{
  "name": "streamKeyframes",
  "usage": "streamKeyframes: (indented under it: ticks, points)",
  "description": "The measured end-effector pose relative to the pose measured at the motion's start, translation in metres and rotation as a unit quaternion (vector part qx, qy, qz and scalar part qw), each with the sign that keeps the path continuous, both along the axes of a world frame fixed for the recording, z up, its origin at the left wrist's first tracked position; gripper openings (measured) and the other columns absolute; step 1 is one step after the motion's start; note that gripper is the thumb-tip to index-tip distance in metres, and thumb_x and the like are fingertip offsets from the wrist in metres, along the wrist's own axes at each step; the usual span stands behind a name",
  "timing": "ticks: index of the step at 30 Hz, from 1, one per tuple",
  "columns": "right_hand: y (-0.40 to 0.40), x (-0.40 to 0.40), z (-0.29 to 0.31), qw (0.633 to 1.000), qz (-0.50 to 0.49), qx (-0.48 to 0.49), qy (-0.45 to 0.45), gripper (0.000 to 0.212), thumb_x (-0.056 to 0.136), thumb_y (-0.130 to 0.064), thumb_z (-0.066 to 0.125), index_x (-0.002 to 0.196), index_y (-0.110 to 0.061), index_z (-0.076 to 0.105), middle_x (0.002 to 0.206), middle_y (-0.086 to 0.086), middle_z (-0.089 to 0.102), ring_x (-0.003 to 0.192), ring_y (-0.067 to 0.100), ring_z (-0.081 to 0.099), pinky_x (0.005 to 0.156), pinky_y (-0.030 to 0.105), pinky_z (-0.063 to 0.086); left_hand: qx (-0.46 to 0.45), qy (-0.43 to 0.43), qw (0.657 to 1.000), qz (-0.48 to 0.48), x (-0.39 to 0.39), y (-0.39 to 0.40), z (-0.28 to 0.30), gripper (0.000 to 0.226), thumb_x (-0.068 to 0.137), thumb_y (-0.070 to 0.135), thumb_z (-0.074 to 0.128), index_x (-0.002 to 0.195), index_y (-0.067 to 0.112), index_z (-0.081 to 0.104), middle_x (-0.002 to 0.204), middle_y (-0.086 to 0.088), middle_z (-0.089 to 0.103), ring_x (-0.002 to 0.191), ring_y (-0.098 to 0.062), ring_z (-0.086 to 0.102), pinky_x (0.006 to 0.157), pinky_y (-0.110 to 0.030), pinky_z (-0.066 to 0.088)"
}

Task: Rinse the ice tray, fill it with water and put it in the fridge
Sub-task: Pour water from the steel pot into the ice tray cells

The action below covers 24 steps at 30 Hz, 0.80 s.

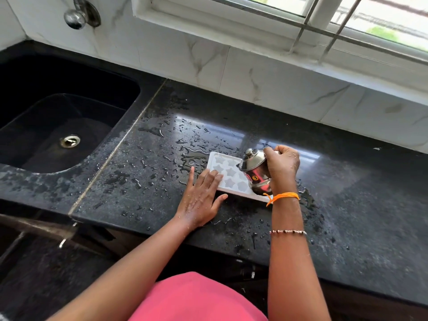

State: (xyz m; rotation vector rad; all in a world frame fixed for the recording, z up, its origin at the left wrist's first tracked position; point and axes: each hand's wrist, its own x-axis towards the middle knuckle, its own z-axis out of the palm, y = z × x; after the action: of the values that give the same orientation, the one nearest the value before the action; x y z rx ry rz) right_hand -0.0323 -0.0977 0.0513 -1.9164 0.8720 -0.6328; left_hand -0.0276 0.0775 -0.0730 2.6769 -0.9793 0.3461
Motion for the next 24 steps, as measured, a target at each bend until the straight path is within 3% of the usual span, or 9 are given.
streamKeyframes:
  ticks: [24]
  points:
    - [-0.0048, -0.0033, 0.0014, 1.000, 0.011, -0.020, -0.013, 0.037, 0.073, -0.012, 0.058, 0.044, -0.019, 0.037, 0.049, -0.003, 0.036, 0.054, 0.013, 0.036, 0.059, 0.030, 0.036, -0.019, -0.005, 1.000, -0.005, 0.0002, -0.0003, -0.0014, 0.056, 0.090, 0.050, 0.033, 0.128, 0.013, 0.051, 0.129, -0.005, 0.053, 0.125, -0.025, 0.043, 0.111, -0.055, 0.011]
